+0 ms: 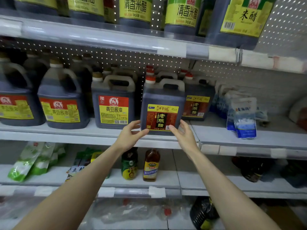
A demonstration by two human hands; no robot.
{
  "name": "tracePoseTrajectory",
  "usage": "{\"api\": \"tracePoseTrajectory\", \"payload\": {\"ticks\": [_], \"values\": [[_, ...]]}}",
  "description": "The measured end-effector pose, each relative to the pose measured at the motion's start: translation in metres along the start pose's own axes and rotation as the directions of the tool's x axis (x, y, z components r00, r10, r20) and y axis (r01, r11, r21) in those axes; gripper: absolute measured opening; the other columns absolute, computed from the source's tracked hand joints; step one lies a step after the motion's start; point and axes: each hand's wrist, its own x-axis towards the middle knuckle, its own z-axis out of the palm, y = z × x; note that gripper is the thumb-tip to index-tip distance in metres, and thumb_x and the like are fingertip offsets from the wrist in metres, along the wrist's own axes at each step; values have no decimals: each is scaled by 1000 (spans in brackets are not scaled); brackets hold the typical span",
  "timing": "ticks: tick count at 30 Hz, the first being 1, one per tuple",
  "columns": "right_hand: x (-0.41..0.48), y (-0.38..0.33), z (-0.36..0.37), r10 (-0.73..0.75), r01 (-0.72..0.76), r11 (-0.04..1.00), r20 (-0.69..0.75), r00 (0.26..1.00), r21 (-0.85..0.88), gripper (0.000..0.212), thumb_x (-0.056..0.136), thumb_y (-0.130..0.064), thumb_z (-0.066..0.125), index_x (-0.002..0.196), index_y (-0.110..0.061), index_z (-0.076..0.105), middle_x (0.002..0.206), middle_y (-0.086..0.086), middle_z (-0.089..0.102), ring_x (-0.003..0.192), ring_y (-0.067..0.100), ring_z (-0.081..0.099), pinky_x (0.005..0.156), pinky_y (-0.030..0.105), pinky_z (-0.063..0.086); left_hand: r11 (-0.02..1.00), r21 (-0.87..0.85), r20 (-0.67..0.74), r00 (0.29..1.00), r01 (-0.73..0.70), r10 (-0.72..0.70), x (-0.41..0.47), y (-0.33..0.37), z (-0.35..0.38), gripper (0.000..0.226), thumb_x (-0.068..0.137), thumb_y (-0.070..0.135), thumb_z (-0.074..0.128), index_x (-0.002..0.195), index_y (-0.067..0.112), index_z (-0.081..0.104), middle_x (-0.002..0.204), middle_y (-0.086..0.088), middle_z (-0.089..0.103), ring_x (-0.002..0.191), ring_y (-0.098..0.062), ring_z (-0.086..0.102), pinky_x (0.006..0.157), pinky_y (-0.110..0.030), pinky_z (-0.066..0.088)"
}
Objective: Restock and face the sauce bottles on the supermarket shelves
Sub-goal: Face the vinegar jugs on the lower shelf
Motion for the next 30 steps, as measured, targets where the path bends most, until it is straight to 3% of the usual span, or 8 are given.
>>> {"api": "tracePoseTrajectory", "payload": {"ticks": [6,11,15,17,19,24,27,30], "values": [[-50,12,28,97,-99,993,-27,995,-67,56,90,-34,64,138,-13,46,137,3,53,111,10,52,92,24,42,995,-12,55,993,104,-103,-49,-25,-19,53,87,33,68,133,14,49,121,-7,60,104,-18,61,86,-28,51],[-95,40,64,197,-194,978,36,980,-78,39,91,-24,64,125,-7,56,112,1,61,100,9,57,69,4,44,971,-5,70,969,239,-239,-97,-72,-33,45,86,30,69,125,11,55,107,-7,65,94,-15,63,75,-18,48],[-124,82,101,301,-290,951,109,947,-103,23,91,-24,64,112,-14,61,99,-5,63,90,5,59,70,6,43,923,-59,75,924,379,-375,-132,-117,-35,36,89,21,66,121,8,54,98,-7,64,74,-1,63,60,-9,47],[-137,108,120,352,-335,932,136,926,-137,26,90,-25,65,112,-12,61,98,-6,62,90,5,58,71,5,43,892,-78,66,895,445,-441,-150,-148,-35,29,89,14,66,115,8,54,87,-1,64,61,6,61,57,-8,45],[-151,138,139,411,-387,909,172,895,-154,26,90,-22,66,111,-7,61,98,-3,63,92,9,59,71,4,43,862,-78,40,865,501,-499,-168,-183,-37,30,86,16,71,111,9,56,81,3,63,64,3,61,58,-9,45],[-193,227,184,550,-499,832,256,795,-241,32,90,-32,66,116,-14,61,102,-5,64,94,8,60,83,17,46,752,-101,23,757,652,-653,-227,-278,-39,31,88,26,67,115,15,57,98,-5,66,80,-7,60,68,-20,46],[-222,283,208,626,-561,780,317,713,-279,32,93,-27,62,119,-10,58,103,-3,60,98,12,58,73,7,42,693,-70,5,695,718,-719,-266,-332,-32,28,90,20,65,115,12,57,100,-8,65,76,-4,59,66,-16,47],[-251,336,228,659,-559,751,347,667,-351,34,93,-27,62,121,-9,57,103,-3,59,95,11,58,65,0,39,644,-63,-6,645,763,-764,-303,-382,-21,19,91,19,64,108,17,56,81,10,67,61,6,61,58,-12,46]]}}
